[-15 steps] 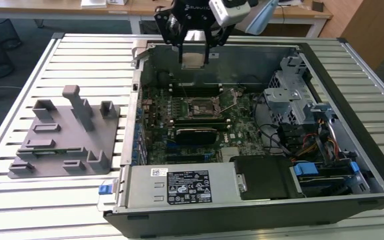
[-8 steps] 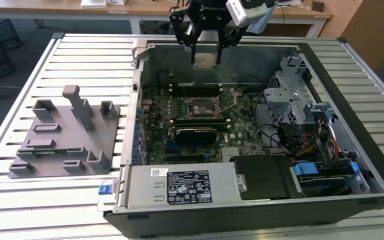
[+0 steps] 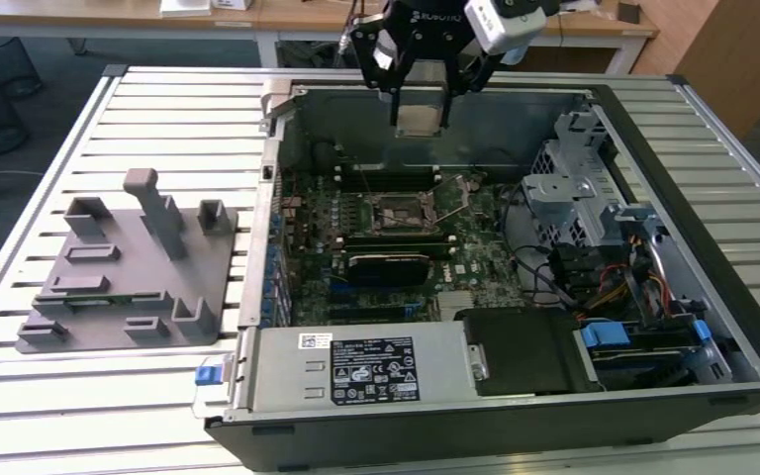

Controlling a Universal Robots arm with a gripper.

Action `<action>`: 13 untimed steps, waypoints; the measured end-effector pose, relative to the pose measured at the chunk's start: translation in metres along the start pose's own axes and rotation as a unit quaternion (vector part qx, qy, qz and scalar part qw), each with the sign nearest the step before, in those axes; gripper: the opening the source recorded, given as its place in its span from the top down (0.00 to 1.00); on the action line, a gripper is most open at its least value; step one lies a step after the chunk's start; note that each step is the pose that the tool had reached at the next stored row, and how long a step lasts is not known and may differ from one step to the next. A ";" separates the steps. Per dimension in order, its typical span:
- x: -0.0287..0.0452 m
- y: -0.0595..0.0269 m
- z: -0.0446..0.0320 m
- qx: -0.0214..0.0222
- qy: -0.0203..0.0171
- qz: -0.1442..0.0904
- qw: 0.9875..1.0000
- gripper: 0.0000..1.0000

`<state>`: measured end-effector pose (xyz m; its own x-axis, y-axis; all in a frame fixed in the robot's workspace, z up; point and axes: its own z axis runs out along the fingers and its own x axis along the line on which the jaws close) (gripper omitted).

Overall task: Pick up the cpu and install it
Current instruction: 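Place the cpu into insertion slot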

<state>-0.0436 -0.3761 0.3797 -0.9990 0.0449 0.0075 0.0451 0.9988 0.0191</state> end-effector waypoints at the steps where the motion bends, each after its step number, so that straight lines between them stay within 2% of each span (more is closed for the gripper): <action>1: 0.0000 0.0000 0.0001 0.000 0.000 0.009 1.000 0.47; 4: 0.0000 0.0000 0.0006 0.000 -0.001 0.037 0.999 0.47; 7: 0.0000 0.0000 0.0012 0.000 -0.001 0.064 0.998 0.47; 9: 0.0000 0.0000 0.0015 0.000 -0.002 0.081 0.997 0.47; 13: 0.0000 0.0000 0.0022 0.000 -0.002 0.118 0.993 0.47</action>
<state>-0.0436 -0.3760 0.3775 -0.9607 0.2776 0.0074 0.2777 0.9605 0.0180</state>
